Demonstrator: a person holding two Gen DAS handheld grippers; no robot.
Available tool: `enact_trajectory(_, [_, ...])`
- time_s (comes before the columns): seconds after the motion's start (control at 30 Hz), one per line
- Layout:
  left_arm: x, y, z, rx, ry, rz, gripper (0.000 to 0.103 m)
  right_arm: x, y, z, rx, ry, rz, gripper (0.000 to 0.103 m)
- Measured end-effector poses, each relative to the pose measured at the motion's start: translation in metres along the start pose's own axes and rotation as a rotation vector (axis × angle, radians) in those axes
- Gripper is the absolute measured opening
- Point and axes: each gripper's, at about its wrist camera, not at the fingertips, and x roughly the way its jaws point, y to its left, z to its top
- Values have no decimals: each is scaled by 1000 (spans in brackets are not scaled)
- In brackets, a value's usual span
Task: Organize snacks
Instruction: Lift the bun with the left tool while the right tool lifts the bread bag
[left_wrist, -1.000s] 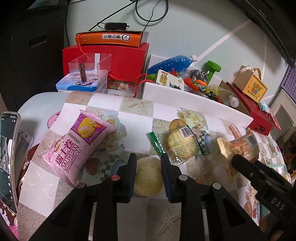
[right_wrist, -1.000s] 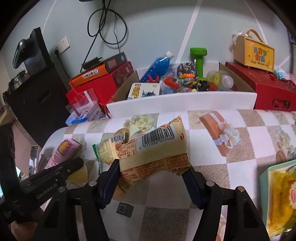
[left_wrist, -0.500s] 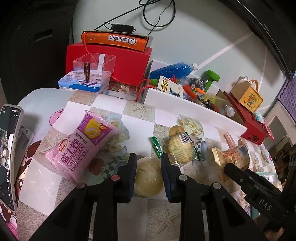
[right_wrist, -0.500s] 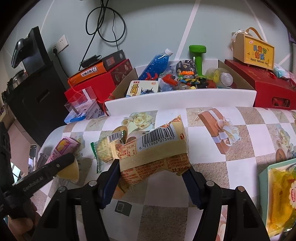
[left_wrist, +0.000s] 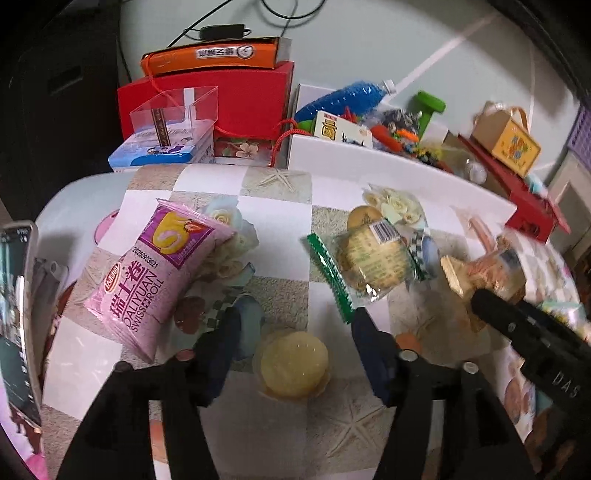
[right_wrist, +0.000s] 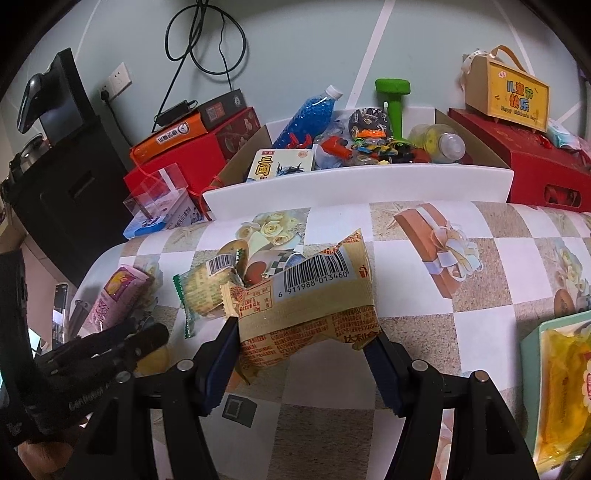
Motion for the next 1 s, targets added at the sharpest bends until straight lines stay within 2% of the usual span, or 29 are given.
enact_trajectory(0.17, [13, -8, -6, 68, 67, 19, 64, 0, -4, 0, 12, 2, 0, 69])
enact_trajectory(0.3, [15, -19, -11, 138, 64, 59, 64, 0, -7, 1, 25, 3, 0, 69])
enact_trajectory(0.37, [14, -19, -13, 147, 62, 49, 63, 0, -9, 1, 31, 2, 0, 69])
enact_trajectory(0.43, [12, -17, -14, 149, 55, 48, 56, 0, -10, 1, 35, 3, 1, 69])
enact_trajectory(0.47, [10, -14, -14, 140, 49, 49, 44, 0, -11, 2, 37, 3, 1, 69])
enact_trajectory(0.6, [8, -9, -11, 102, 31, 21, 35, -1, -12, 2, 41, 1, 1, 69])
enact_trajectory(0.83, [4, -11, -8, 92, 15, 2, 35, -1, -12, 1, 39, 0, 3, 69])
enact_trajectory(1.0, [-9, -18, -5, 102, -20, -30, 29, -5, -12, 2, 37, -16, 5, 69])
